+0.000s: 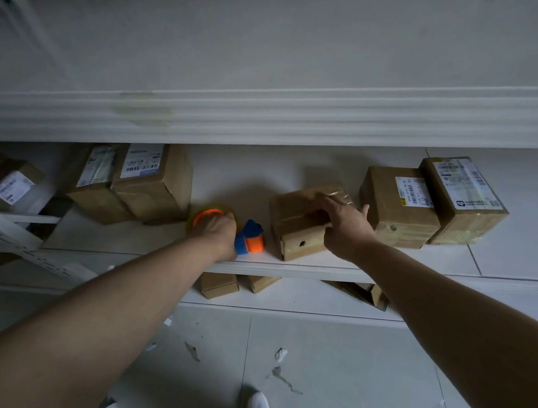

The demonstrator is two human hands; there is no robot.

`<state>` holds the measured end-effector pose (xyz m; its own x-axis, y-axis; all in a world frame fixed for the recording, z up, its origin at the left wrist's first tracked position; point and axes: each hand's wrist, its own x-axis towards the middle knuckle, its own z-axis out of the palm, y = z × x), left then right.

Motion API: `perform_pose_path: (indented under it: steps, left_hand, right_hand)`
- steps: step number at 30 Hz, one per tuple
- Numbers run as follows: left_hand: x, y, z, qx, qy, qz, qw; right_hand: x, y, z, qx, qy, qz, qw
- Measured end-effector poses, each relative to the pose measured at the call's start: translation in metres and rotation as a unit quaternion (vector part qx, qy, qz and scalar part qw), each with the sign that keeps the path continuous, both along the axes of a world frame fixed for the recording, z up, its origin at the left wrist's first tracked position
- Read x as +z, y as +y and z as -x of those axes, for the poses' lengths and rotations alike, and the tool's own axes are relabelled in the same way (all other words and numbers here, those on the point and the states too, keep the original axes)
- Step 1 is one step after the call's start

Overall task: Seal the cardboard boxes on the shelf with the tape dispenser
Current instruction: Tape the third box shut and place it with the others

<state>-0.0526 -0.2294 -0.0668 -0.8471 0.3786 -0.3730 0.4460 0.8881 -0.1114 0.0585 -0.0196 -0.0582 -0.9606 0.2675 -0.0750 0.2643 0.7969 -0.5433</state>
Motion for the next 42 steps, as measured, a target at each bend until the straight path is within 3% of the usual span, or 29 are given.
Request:
perform_pose_path:
  steps: [3, 7, 10, 13, 16, 21, 24, 29, 35, 38, 42]
  left_hand:
    - [-0.011, -0.001, 0.006, 0.035, 0.003, -0.007, 0.999]
    - [-0.017, -0.005, 0.009, 0.040, 0.010, -0.036, 0.999]
    - [-0.007, -0.013, 0.009, 0.056, 0.001, -0.116, 0.992]
    - [0.016, -0.030, 0.007, 0.113, -0.090, -0.213, 0.966]
    - [0.047, -0.049, -0.007, 0.130, -0.166, -0.236, 0.949]
    - [0.079, -0.067, -0.049, 0.112, -0.189, -0.257, 0.941]
    - [0.084, -0.071, -0.069, 0.097, -0.180, -0.250, 0.946]
    - [0.088, -0.065, -0.076, 0.033, -0.156, -0.195, 0.968]
    - [0.090, -0.059, -0.056, 0.019, -0.147, -0.203, 0.968]
    - [0.085, -0.060, -0.042, 0.049, -0.160, -0.248, 0.954]
    - [0.080, -0.055, -0.028, 0.053, -0.239, -0.271, 0.931]
  right_hand:
    - [0.000, 0.005, 0.009, -0.007, 0.018, 0.019, 1.000]
    - [-0.001, -0.001, 0.005, -0.019, 0.069, -0.026, 0.997]
    - [0.000, -0.005, 0.004, -0.023, 0.147, -0.042, 0.988]
    - [0.006, -0.009, 0.004, -0.002, 0.193, -0.007, 0.981]
    - [0.014, -0.014, 0.003, 0.001, 0.163, 0.061, 0.985]
    - [0.021, -0.027, -0.002, -0.004, 0.081, 0.219, 0.972]
    - [0.026, -0.036, -0.011, -0.004, 0.034, 0.253, 0.967]
    - [0.022, -0.029, -0.027, -0.089, -0.030, 0.206, 0.974]
    - [0.020, -0.024, -0.040, -0.122, -0.039, 0.013, 0.992]
    - [0.017, -0.037, -0.034, -0.180, -0.031, 0.082, 0.980]
    - [0.015, -0.041, -0.024, -0.232, -0.043, 0.140, 0.962]
